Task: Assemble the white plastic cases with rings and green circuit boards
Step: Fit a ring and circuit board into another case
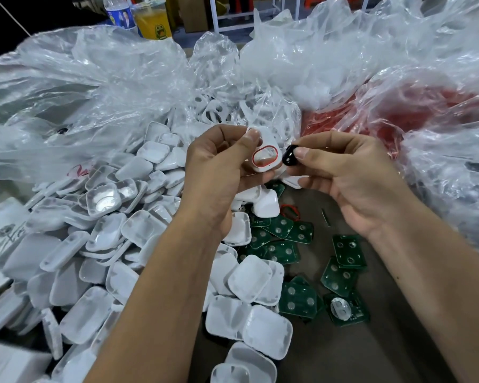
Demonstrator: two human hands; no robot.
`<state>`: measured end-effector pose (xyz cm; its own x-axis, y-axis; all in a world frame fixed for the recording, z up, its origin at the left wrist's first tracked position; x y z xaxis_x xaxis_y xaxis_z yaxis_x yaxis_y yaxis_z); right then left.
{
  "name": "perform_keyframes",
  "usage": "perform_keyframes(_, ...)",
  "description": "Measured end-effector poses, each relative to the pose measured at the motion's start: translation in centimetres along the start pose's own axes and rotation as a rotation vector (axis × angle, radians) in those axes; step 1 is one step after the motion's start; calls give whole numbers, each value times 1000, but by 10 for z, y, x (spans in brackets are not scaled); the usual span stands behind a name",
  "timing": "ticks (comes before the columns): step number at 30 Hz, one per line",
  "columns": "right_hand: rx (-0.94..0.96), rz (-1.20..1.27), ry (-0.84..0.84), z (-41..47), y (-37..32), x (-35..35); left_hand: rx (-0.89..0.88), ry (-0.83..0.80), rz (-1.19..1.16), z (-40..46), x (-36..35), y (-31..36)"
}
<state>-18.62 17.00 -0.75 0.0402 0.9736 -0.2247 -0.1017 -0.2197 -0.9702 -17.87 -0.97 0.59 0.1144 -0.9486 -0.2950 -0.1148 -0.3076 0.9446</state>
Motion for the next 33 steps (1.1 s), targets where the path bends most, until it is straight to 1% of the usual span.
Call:
perform_keyframes(3,-6,78,13,-1,1,-2,-17,-10,36,0,-1,-1)
perform_keyframes(5,-28,116,3,-2,3,-4,-18,12,32,1,-1,-3)
perform_keyframes(9,-54,155,2,-4,5,-7,-8,37,26,2,0,-5)
perform_keyframes(12,-57,170,28,-5,5,-7,-10,38,69,2,0,-5)
perform_keyframes(14,-63,184,35,-6,6,-9,8,30,38,2,1,-5)
perform_keyframes(17,-66,205,42,-5,7,-10,82,-13,-54,3,-2,-8)
perform_keyframes(20,-100,240,-45,-7,8,-16,125,-32,-84,2,-6,-12)
perform_keyframes(23,-159,288,-112,-9,9,-21,101,-15,-60,2,-7,-12)
perform_keyframes(26,-181,301,-125,-9,10,-22,50,18,2,2,-7,-12)
perform_keyframes(33,-129,283,-138,-13,7,-27,-17,54,85,-2,-10,-11)
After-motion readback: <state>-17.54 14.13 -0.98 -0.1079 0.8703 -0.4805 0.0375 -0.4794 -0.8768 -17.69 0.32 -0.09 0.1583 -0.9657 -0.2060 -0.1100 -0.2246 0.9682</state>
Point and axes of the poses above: each hand's wrist, its own z-axis towards the middle knuckle, its own x-axis out of the back of the hand, y = z × x, the point moved 7 cm from there along z, towards the middle knuckle, and after that the axes turned 8 degrees about x, right-handed, at the moved point
